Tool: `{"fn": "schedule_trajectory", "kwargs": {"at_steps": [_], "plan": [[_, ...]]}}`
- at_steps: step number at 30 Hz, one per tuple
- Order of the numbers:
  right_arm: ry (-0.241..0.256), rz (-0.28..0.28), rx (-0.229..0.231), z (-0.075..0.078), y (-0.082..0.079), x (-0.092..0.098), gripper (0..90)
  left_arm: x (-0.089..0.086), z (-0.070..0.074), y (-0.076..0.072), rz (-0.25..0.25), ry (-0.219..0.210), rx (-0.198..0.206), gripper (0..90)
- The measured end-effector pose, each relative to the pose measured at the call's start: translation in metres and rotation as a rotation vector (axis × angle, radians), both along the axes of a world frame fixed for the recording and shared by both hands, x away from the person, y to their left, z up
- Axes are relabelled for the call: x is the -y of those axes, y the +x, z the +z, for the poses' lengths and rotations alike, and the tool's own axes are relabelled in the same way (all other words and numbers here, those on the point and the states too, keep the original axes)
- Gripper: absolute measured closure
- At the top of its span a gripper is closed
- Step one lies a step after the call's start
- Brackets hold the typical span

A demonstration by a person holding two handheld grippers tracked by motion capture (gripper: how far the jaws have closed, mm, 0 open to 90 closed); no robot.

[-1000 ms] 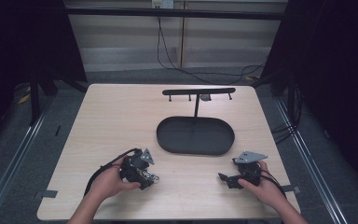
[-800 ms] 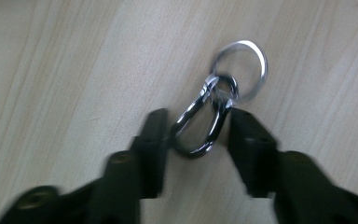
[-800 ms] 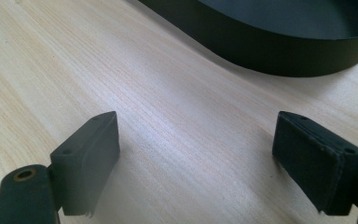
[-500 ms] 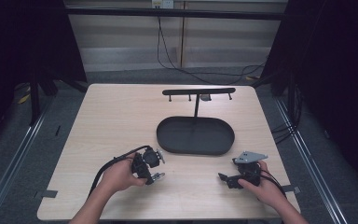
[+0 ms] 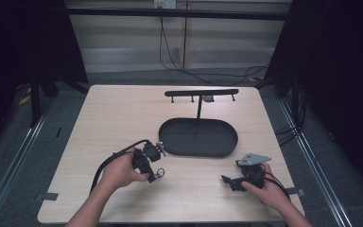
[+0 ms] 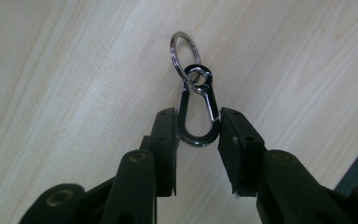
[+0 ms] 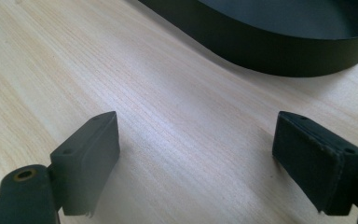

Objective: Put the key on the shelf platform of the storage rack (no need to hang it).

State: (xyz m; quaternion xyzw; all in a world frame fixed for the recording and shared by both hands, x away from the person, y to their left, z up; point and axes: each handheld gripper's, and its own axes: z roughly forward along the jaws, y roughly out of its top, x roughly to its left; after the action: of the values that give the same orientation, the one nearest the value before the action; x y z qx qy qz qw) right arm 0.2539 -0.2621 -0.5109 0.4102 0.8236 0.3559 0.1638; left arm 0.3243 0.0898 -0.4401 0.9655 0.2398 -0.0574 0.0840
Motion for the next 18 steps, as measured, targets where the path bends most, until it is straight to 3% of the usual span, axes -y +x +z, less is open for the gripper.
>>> {"fn": "schedule_trajectory", "kwargs": {"at_steps": [5, 18], "plan": [[0.000, 0.000, 0.000, 0.000, 0.000, 0.000, 14.4, 0.000, 0.007, 0.005, 0.038, -0.021, -0.022, 67.6], [0.000, 0.000, 0.000, 0.000, 0.000, 0.000, 14.3, 0.002, 0.033, 0.018, 0.077, -0.041, -0.021, 67.6]]}}
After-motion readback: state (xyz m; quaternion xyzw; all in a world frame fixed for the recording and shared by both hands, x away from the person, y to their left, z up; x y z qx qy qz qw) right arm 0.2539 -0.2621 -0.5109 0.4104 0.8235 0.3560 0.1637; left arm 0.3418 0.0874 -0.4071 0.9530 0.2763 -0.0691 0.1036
